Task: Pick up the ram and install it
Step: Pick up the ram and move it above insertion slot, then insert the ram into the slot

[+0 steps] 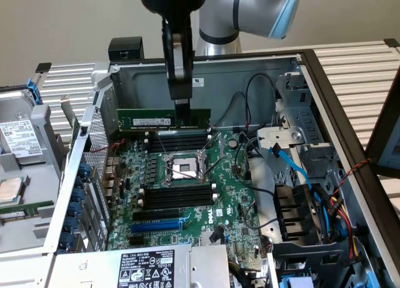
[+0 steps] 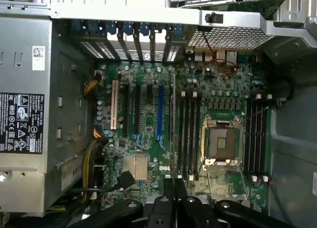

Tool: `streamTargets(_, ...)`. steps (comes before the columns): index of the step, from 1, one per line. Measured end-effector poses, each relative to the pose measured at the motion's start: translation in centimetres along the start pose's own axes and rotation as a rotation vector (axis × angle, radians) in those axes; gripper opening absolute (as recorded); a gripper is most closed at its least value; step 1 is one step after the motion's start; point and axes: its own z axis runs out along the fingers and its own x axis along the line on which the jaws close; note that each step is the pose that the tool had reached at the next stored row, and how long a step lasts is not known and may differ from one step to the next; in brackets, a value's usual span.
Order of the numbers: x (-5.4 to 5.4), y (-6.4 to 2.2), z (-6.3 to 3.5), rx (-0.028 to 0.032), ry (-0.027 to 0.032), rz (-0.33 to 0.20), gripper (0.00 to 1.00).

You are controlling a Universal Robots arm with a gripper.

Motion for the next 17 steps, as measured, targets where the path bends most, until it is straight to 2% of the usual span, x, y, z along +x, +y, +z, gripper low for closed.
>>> streamTargets(2,-0.5,-0.53,0.37,-0.0001,0.0001,0.0,0.12)
streamTargets(9,-2.6,-0.87,1.15,-0.0002,-0.0025,0.0,0.12)
streamTargets(17,-2.6,-0.87,1.15,-0.0001,-0.0024,0.0,0.12)
